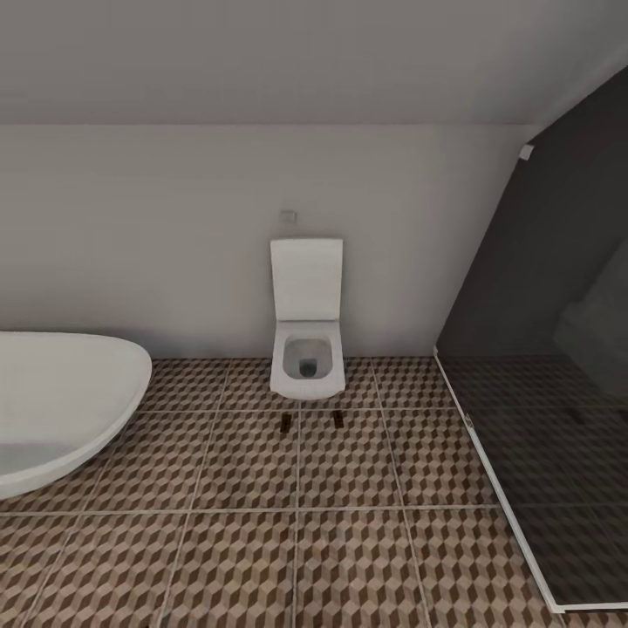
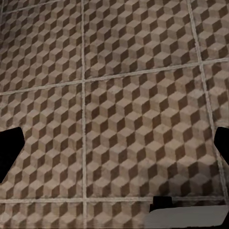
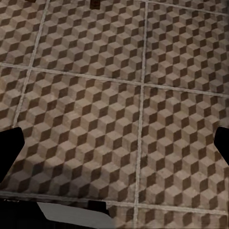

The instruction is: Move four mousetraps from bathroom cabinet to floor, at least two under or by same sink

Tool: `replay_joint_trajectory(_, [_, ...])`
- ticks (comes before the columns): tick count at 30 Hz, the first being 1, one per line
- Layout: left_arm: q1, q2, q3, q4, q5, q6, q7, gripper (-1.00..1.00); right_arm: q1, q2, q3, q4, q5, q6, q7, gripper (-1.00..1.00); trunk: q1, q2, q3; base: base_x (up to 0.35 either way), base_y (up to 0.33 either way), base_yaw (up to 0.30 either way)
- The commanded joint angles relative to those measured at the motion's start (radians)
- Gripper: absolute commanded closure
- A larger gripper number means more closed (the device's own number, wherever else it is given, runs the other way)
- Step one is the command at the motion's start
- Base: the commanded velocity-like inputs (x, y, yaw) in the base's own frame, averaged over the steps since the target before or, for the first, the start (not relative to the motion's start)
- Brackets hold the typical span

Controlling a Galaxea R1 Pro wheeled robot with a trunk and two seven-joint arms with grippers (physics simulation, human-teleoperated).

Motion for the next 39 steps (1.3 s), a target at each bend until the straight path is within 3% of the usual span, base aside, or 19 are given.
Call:
replay_joint_trajectory(1, [0.016, 0.000, -0.009, 0.003, 0.004, -0.004, 0.003, -1.00, 0.000, 0.000, 0.004, 0.000, 0.007, 0.019, -0.014, -1.00, 0.001, -0.002, -0.002, 0.000, 0.000, 0.000])
replay_joint_trajectory(5, [0.051, 0.000, -0.009, 0.003, 0.004, -0.003, 0.004, -1.00, 0.000, 0.001, 0.000, -0.003, -0.002, 0.079, -0.024, -1.00, 0.001, -0.002, -0.002, 0.000, 0.000, 0.000])
replay_joint_trajectory(9, [0.103, 0.001, -0.009, 0.003, 0.004, -0.003, 0.003, -1.00, 0.000, 0.001, -0.002, -0.004, -0.043, 0.141, -0.033, -1.00, 0.001, -0.002, -0.002, 0.000, 0.000, 0.000])
replay_joint_trajectory(13, [0.134, 0.002, -0.009, 0.003, 0.004, -0.003, 0.004, -1.00, 0.000, 0.001, -0.003, -0.004, -0.088, 0.158, -0.035, -1.00, 0.001, -0.002, -0.002, 0.000, 0.000, 0.000])
replay_joint_trajectory(18, [0.146, 0.005, -0.009, 0.004, 0.005, 0.010, 0.004, -1.00, 0.000, 0.001, -0.003, -0.004, -0.112, 0.164, -0.036, -1.00, 0.001, -0.002, -0.002, 0.000, 0.000, 0.000])
replay_joint_trajectory(20, [0.149, 0.006, -0.009, 0.003, 0.005, 0.059, 0.004, -1.00, 0.000, 0.001, -0.003, -0.003, -0.118, 0.165, -0.036, -1.00, 0.001, -0.002, -0.002, 0.000, 0.000, 0.000])
replay_joint_trajectory(23, [0.151, 0.006, -0.005, 0.002, 0.006, 0.190, 0.005, -1.00, 0.000, 0.000, -0.003, -0.002, -0.122, 0.165, -0.035, -1.00, 0.001, -0.002, -0.001, 0.000, 0.000, 0.000])
replay_joint_trajectory(26, [0.152, 0.005, 0.016, -0.002, 0.015, 0.371, 0.003, -1.00, 0.000, -0.003, -0.003, -0.001, -0.124, 0.165, -0.035, -1.00, 0.001, -0.002, 0.002, 0.000, 0.000, 0.000])
replay_joint_trajectory(32, [0.152, 0.006, 0.062, -0.004, 0.035, 0.411, 0.001, -1.00, 0.000, -0.004, -0.003, -0.001, -0.124, 0.165, -0.035, -1.00, 0.001, -0.002, 0.011, 0.000, 0.000, 0.000])
replay_joint_trajectory(39, [0.152, 0.006, 0.083, -0.007, 0.041, 0.390, -0.001, -1.00, 0.000, -0.006, -0.003, -0.001, -0.124, 0.166, -0.036, -1.00, 0.001, -0.002, 0.021, 0.000, 0.000, 0.000])
